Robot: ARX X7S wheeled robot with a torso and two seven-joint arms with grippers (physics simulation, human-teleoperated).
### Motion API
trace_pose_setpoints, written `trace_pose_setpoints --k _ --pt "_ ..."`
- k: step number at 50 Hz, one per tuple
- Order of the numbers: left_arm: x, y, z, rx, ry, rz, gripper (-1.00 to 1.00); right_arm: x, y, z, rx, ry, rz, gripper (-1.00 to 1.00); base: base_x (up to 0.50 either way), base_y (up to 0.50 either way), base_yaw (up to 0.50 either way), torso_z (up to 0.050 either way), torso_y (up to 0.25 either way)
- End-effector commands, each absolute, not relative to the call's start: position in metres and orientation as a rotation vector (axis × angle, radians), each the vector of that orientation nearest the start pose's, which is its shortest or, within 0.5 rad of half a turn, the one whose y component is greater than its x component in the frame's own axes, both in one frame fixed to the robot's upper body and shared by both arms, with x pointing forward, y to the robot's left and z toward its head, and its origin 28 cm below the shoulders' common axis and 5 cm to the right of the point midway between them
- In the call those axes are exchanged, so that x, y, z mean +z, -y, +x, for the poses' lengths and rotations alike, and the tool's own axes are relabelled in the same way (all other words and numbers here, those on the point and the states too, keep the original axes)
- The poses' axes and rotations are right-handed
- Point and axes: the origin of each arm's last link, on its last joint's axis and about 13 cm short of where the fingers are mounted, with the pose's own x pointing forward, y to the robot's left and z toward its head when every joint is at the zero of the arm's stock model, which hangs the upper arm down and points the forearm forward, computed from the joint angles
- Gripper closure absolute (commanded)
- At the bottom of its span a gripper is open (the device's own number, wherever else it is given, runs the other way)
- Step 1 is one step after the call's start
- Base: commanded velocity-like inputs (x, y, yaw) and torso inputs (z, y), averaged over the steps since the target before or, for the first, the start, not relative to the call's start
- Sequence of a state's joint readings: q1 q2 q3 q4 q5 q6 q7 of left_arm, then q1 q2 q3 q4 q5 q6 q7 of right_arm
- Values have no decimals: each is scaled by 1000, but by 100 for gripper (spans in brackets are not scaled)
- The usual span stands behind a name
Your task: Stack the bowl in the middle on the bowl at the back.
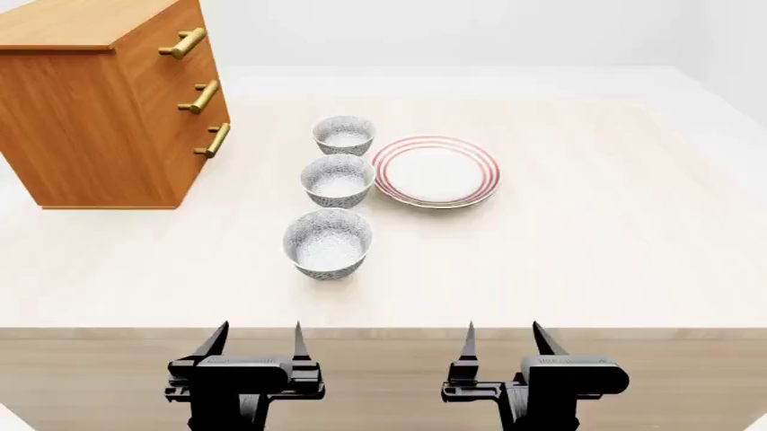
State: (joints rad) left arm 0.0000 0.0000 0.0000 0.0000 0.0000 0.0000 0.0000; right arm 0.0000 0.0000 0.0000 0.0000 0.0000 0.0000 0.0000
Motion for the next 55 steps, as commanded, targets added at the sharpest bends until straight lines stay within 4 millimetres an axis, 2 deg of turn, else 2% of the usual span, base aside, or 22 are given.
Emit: trace_pose_setpoints --k 1,5,17,25,33,42,55 --pt "13 -205 209 -21 2 8 -100 15 97 210 -3 1 0 -100 0 0 0 0 0" --pt "18 -205 209 -38 -2 2 -100 21 96 215 -12 3 2 -100 0 0 0 0 0" --pt "41 -210 213 -67 -8 -2 -100 42 101 211 -38 25 -3 -100 0 0 0 0 0" --pt "72 -218 225 -87 49 35 -100 63 102 219 -20 41 -46 -100 0 0 0 0 0" --pt "102 -227 242 -113 70 62 -100 98 109 227 -7 80 -32 -100 0 0 0 0 0" --pt "121 -234 263 -132 59 80 -100 122 112 244 14 77 -65 -100 0 0 0 0 0" --pt "141 -239 279 -136 57 98 -100 140 116 257 31 76 -100 -100 149 0 0 0 0"
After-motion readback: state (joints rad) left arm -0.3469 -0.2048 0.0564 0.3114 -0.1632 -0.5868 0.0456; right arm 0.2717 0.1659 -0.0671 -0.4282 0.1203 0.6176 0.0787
